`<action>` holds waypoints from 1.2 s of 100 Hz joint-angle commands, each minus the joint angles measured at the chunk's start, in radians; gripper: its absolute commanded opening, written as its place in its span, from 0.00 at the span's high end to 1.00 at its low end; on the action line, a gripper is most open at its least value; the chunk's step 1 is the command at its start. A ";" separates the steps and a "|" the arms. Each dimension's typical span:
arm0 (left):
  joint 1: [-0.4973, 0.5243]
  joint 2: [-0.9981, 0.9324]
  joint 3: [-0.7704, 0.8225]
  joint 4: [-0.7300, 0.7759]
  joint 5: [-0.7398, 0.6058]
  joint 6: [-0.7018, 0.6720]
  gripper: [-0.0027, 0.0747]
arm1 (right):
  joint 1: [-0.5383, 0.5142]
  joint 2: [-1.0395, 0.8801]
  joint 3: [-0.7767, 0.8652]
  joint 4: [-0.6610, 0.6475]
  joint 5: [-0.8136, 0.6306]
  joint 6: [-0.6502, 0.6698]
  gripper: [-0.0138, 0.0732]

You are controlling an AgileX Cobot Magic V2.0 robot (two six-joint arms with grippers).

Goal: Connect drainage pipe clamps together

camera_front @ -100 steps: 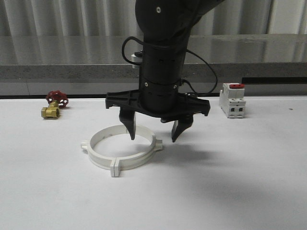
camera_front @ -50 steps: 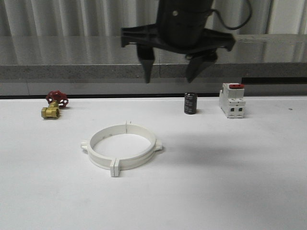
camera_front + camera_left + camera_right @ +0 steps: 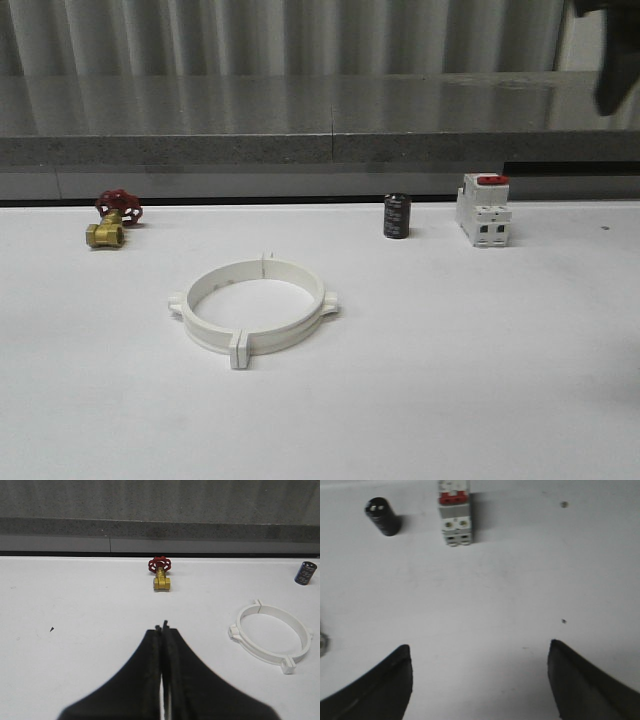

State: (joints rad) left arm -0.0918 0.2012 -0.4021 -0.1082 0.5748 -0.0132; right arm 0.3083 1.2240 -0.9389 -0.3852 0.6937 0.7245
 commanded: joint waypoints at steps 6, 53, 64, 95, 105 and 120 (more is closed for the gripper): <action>0.001 0.009 -0.026 -0.014 -0.076 -0.002 0.99 | -0.075 -0.186 0.090 -0.046 -0.013 -0.011 0.19; 0.001 0.009 -0.026 -0.014 -0.076 -0.002 0.99 | -0.090 -0.541 0.295 -0.050 0.101 -0.069 0.54; 0.001 0.009 -0.026 -0.014 -0.076 -0.002 0.99 | -0.090 -0.551 0.295 -0.054 0.104 -0.071 0.84; 0.001 0.009 -0.026 -0.014 -0.076 -0.002 0.99 | -0.090 -0.551 0.295 -0.054 0.106 -0.071 0.92; 0.001 0.009 -0.026 -0.014 -0.076 -0.002 0.99 | -0.090 -0.551 0.295 -0.054 0.106 -0.071 0.92; 0.001 0.009 -0.026 -0.014 -0.076 -0.002 0.99 | -0.090 -0.551 0.295 -0.054 0.106 -0.071 0.92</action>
State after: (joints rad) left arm -0.0918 0.2012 -0.4021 -0.1082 0.5748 -0.0132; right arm 0.2237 0.6756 -0.6216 -0.4024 0.8446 0.6678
